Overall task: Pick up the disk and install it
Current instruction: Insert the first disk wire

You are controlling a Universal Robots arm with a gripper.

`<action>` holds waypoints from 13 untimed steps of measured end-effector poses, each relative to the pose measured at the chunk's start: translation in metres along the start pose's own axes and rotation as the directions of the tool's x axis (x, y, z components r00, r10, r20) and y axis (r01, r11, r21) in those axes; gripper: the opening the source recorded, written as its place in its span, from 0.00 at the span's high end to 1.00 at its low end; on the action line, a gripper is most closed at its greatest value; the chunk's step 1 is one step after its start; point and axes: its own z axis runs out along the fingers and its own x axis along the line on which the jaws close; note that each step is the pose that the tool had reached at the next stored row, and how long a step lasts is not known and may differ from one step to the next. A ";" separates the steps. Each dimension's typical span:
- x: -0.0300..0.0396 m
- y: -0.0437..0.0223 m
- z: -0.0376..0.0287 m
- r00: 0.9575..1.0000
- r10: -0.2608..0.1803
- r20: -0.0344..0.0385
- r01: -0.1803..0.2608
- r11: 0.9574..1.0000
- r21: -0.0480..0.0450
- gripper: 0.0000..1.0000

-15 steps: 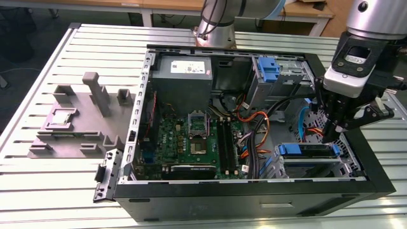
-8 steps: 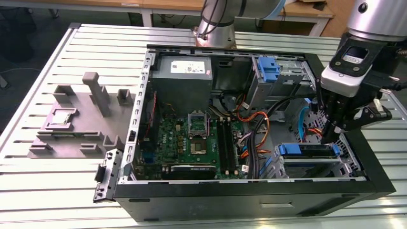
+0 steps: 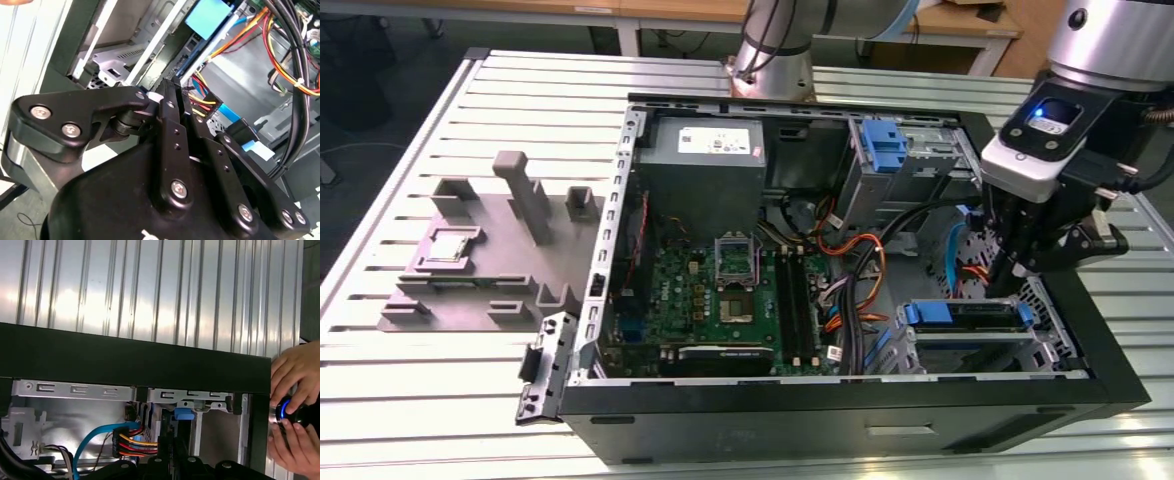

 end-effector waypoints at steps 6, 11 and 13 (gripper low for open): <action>-0.0014 -0.0001 0.0010 1.000 0.007 -0.027 -0.007 1.000 0.000 0.84; -0.0031 -0.0001 0.0016 1.000 0.007 -0.027 -0.007 1.000 0.000 0.84; -0.0031 -0.0001 0.0016 1.000 0.007 -0.027 -0.007 1.000 0.000 0.84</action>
